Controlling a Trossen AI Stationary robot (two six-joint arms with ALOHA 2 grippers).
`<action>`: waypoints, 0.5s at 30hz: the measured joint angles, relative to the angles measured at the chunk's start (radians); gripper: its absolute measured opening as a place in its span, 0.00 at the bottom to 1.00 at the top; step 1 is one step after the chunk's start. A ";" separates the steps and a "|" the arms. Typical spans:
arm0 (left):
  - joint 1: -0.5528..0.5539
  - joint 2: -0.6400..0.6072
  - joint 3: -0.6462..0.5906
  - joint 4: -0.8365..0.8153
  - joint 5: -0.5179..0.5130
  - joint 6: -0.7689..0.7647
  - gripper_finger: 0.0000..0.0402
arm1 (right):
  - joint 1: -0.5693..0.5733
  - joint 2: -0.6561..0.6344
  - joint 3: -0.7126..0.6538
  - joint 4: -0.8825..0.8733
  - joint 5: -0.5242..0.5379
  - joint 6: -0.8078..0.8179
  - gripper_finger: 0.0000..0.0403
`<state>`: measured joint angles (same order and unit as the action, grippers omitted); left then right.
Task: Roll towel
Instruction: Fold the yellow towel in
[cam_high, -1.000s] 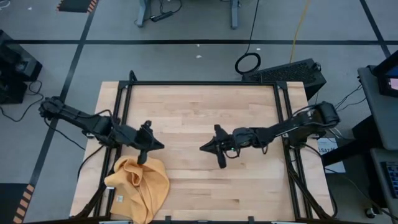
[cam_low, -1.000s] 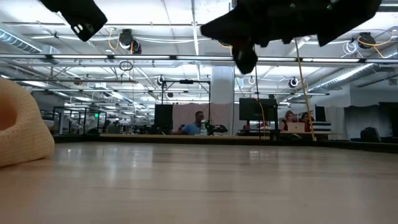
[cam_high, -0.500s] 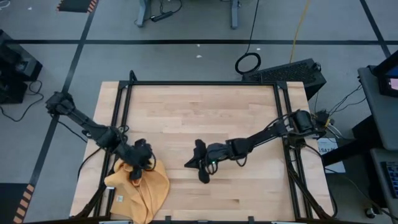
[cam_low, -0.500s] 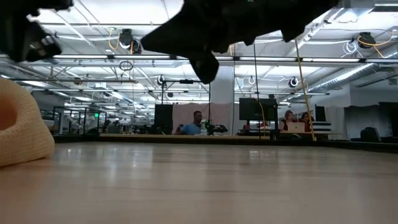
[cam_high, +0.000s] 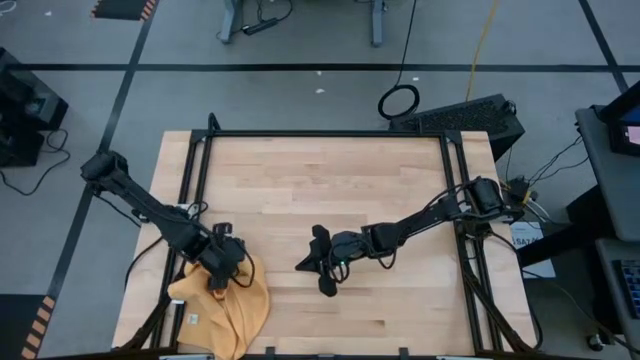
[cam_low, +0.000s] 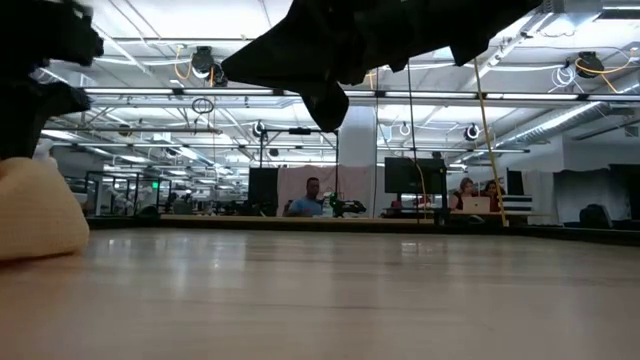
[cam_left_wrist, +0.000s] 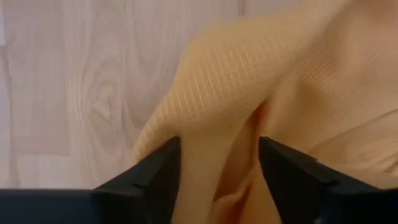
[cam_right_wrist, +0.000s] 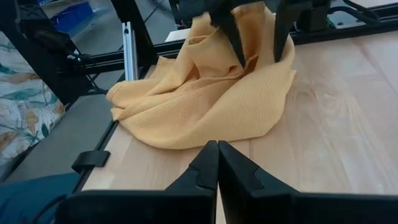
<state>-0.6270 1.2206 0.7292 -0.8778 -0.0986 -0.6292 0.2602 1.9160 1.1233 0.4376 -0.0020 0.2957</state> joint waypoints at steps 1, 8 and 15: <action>0.000 0.026 0.000 0.009 0.000 0.027 0.46 | 0.000 0.000 0.000 -0.001 0.000 -0.004 0.00; 0.033 0.153 0.011 0.045 -0.169 0.092 0.03 | 0.000 -0.004 0.000 -0.032 0.000 -0.053 0.00; 0.095 0.132 0.057 0.081 -0.291 0.177 0.01 | -0.001 -0.053 0.000 -0.143 0.000 -0.071 0.00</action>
<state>-0.5316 1.3525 0.7865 -0.7968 -0.3895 -0.4522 0.2592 1.8625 1.1233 0.2942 -0.0017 0.2250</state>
